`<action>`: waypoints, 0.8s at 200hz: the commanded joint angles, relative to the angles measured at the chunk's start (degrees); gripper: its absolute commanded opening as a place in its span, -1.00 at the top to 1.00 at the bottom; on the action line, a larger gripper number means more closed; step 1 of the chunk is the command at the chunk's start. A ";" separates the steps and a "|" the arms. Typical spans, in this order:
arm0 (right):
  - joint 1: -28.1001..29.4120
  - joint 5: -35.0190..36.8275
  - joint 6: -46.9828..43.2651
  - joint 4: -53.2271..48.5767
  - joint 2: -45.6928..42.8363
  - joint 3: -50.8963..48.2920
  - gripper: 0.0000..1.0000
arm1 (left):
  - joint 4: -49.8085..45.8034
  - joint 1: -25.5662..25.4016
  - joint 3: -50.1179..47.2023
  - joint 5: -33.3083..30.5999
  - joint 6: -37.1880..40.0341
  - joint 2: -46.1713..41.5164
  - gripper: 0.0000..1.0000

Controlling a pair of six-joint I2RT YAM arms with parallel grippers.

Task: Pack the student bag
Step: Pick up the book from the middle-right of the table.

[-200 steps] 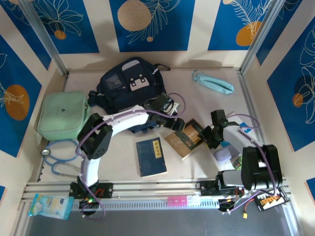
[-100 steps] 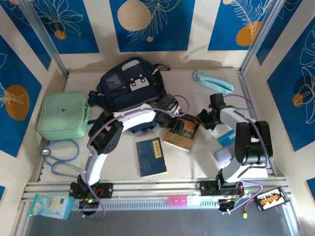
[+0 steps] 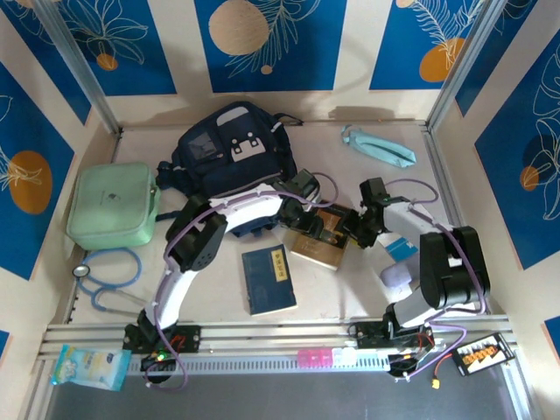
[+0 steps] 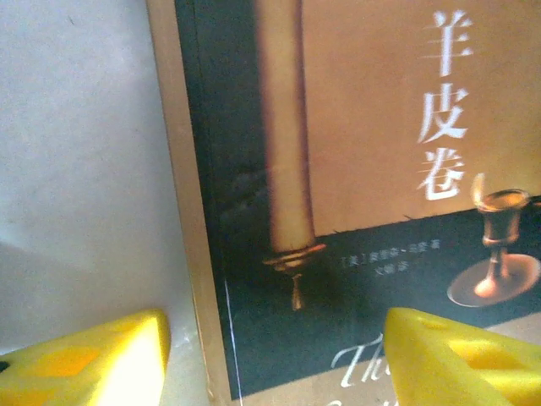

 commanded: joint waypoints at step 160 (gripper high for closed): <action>4.18 -2.72 4.05 -5.98 -4.70 5.33 0.30 | -5.68 -2.88 2.27 -2.32 1.78 7.72 0.14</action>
